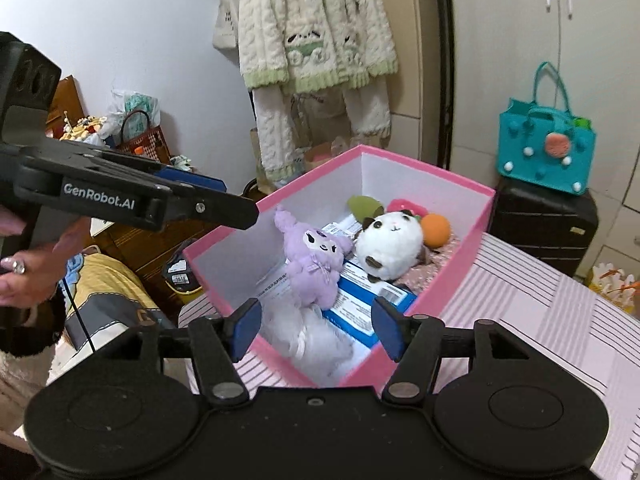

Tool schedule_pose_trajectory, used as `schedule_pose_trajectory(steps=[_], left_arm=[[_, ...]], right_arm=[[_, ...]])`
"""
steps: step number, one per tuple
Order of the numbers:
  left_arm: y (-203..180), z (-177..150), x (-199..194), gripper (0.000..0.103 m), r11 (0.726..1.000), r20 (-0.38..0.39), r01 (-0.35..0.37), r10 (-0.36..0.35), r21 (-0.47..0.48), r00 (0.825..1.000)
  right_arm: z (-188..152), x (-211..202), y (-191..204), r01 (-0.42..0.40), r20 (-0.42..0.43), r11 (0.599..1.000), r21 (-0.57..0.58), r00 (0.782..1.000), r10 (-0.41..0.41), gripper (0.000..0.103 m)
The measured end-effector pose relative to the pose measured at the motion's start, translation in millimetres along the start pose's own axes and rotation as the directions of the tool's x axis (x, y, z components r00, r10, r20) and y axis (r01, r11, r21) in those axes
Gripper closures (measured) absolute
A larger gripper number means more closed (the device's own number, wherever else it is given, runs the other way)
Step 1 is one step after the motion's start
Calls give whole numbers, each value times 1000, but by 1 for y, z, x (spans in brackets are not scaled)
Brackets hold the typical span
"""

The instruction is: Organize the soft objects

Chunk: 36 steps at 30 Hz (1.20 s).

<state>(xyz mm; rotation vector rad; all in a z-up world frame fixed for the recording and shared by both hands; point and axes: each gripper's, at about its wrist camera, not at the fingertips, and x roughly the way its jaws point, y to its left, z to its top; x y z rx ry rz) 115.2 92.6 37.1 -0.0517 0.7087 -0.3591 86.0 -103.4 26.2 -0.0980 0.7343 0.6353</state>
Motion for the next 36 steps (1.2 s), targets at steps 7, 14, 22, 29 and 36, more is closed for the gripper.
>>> schedule_pose_trajectory(steps=[7,14,22,29,36], left_arm=[[-31,-1,-22,39,998,-5,13,-13,67,1000],[-56,-8,-42,34,991,-22,54,-51,122,998],[-80,-13,-51,14,984,-56,76,-68,160,996],[-86,-20,-49,0,980,-22,20,-16,196,1000],[-89,-31,-42,0,971,-50,-124,137,203,989]], right_arm=[[-14,-43,11,48,40,999,-25,998,-47,32],[-27,-77,11,90,41,996,11,995,-90,27],[-34,-91,5,192,-31,976,104,981,-190,8],[-48,-100,5,277,21,952,134,959,-282,4],[-63,-116,5,281,128,944,173,944,-304,4]])
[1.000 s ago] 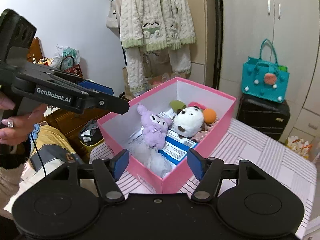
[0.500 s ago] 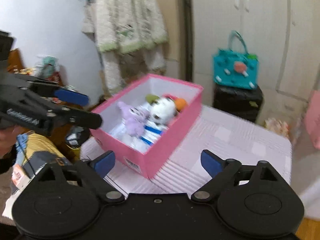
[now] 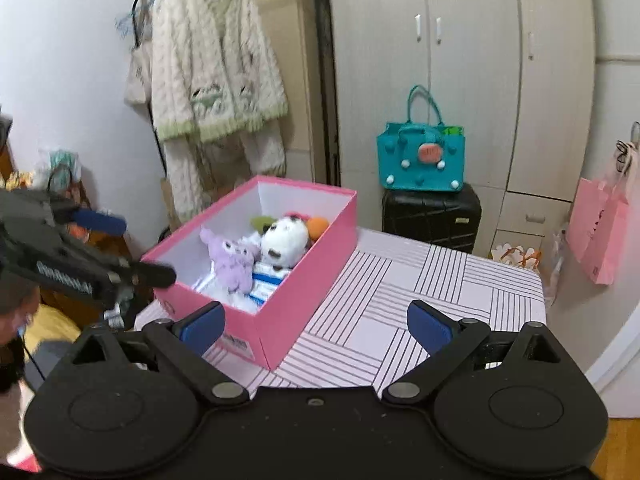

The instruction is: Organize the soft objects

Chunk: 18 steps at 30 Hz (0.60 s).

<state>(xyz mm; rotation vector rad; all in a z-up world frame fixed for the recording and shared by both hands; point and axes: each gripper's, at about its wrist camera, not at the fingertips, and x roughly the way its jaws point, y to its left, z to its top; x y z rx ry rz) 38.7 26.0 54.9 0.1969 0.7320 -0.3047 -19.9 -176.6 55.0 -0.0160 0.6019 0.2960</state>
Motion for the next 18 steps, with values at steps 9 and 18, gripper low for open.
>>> schedule_pose_trajectory(steps=[9,18], left_arm=[[-3,-12,5,0,998,51,-61,62,-27,997],[-5,-21,18,0,996,1,-53,53,-70,999]], right_arm=[[-12,12,2,227,45,971,-77,974,-224,4],[-24,12,8,281,40,952,-119,960,-278,3]])
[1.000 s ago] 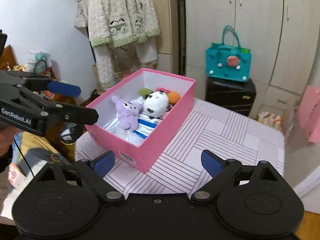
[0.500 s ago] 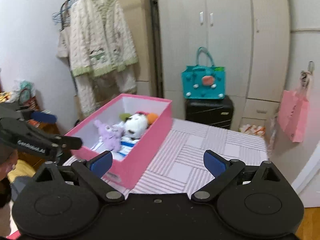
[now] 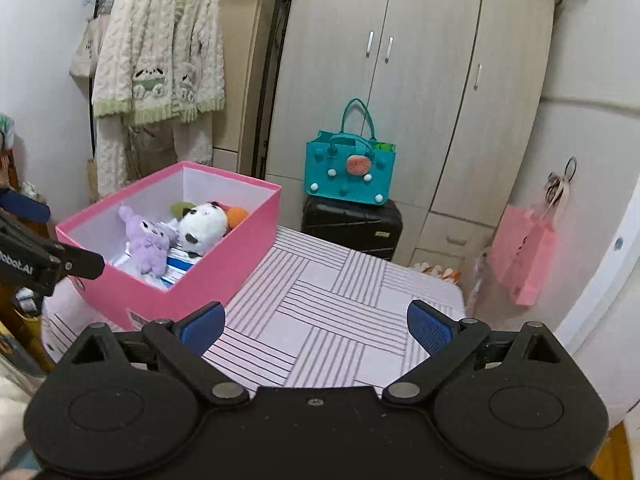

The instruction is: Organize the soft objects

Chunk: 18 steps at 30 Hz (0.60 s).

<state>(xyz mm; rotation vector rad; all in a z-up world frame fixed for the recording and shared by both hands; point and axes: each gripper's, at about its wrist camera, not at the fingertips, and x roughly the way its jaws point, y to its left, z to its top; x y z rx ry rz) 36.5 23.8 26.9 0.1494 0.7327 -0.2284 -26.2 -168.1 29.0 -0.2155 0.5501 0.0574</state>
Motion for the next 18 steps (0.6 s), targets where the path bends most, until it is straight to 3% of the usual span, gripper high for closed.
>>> schedule_pose_trajectory(steps=[7,14,18], left_arm=[[-5,-5,3,0,999,-15,29,-30,-21,999],[-6,-8,0,0,999,2,18,-18,-45,1000],[-9,-10,-1,0,999,39,43,-42,-20,998]], right_arm=[[-5,-15,5,52,47,998,-31,998,-50,0],[-7,-24,2,25,34,997,76,999,-27,0],[-12,-22,11,0,4,997,75,1000,0,0]])
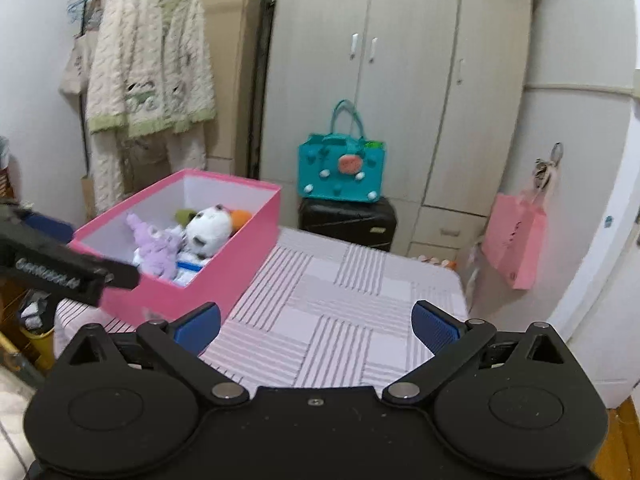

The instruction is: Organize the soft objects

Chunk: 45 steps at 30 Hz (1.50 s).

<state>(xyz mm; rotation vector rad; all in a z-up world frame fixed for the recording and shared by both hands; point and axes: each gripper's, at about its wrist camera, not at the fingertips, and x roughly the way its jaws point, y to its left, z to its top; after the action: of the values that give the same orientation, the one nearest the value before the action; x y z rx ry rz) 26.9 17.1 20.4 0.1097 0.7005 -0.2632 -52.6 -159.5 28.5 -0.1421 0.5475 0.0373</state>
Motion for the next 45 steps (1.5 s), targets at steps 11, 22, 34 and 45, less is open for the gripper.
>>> schedule_pose_trajectory(steps=[11,22,34,45], left_arm=[[-6,-10,3,0,999,5,-39,39,-15,999],[-13,-20,-9,0,997,54,-81,81,-6,995],[-20,-27,-28,0,995,89,-99,99,-8,991],[-19,-28,-27,0,994,95,-110,111,-15,989]], right_arm=[[-9,-9,-4,40,-13,996,81,999,-39,0],[-15,-13,-24,85,3,974,209,996,-87,0],[-22,-6,-17,144,-11,974,173,989,-144,0],[-21,-16,-15,122,21,972,199,991,-129,0]])
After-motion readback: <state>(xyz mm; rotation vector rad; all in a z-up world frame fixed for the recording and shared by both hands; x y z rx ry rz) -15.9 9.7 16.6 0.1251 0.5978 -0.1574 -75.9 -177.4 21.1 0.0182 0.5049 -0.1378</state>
